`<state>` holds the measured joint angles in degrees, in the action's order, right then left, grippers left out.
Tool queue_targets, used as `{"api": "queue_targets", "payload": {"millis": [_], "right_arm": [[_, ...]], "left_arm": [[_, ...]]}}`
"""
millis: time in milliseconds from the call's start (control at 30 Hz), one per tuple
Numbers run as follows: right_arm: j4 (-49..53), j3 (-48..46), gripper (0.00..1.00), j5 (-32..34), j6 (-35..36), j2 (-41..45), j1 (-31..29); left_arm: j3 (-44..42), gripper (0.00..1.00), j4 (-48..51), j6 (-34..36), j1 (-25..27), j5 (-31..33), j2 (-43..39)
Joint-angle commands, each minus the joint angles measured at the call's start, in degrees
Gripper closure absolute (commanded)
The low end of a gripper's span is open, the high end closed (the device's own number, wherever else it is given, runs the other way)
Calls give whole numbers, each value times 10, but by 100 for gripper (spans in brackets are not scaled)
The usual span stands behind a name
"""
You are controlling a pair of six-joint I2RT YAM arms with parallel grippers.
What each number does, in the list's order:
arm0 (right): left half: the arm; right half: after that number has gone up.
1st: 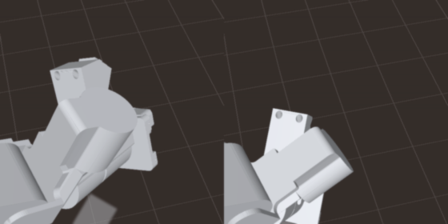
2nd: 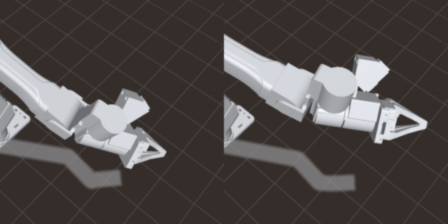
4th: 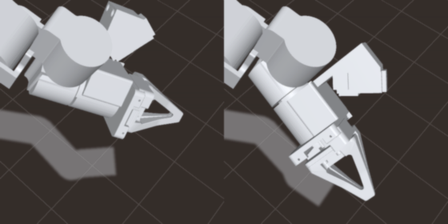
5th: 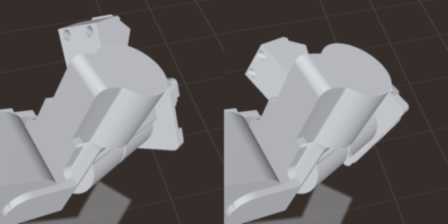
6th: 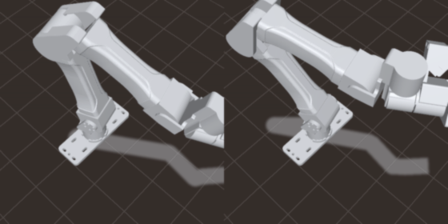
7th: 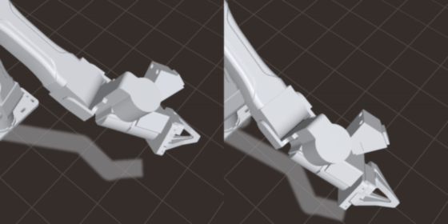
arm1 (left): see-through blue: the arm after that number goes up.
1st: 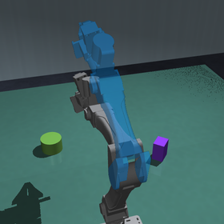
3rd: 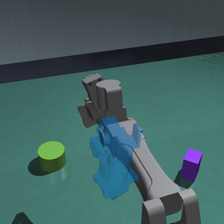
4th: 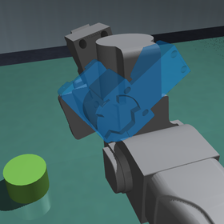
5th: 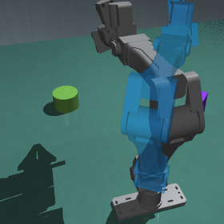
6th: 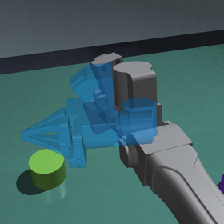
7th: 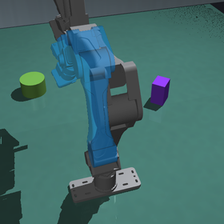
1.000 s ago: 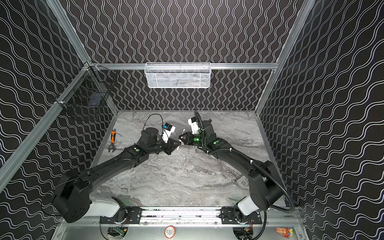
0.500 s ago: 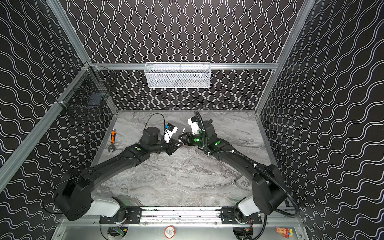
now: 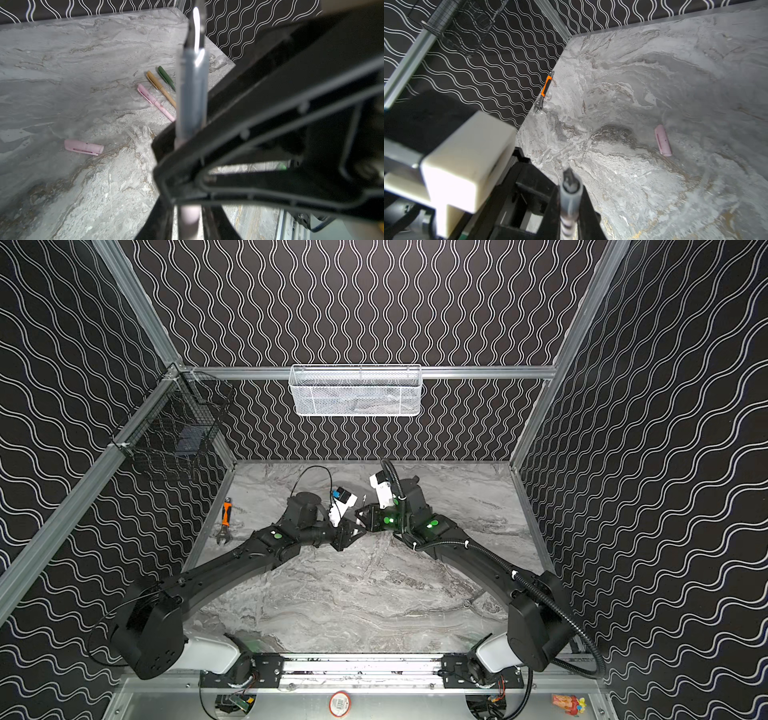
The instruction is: Insert the pens into the pen caps
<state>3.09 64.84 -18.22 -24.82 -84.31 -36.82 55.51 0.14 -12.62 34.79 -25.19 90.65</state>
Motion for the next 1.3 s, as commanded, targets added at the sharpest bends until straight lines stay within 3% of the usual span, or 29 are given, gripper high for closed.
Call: {"api": "queue_targets", "payload": {"millis": [0, 367, 433, 533, 733, 900, 1133, 1267], "right_arm": [[9, 3, 90, 34, 21, 3, -5], [-2, 1, 88, 3, 5, -14, -7], [4, 6, 70, 0, 3, -13, -7], [8, 9, 59, 7, 4, 9, -7], [2, -16, 53, 101, 8, 67, -5], [75, 22, 59, 145, 68, -46, 2], [92, 110, 61, 163, 133, -209, 8], [93, 171, 58, 153, 158, -304, 14]], "left_arm": [[4, 78, -8, 12, 0, -7, 3], [-8, 94, -30, 4, 0, 2, -9], [-9, 95, -30, 6, 0, 10, -13], [-10, 96, -24, 9, 0, 36, -23], [14, 96, 39, -6, -4, 206, -37], [11, 95, 58, -39, -21, 309, -79], [17, 96, 83, -51, -47, 345, -106], [19, 96, 84, -57, -49, 334, -108]]}}
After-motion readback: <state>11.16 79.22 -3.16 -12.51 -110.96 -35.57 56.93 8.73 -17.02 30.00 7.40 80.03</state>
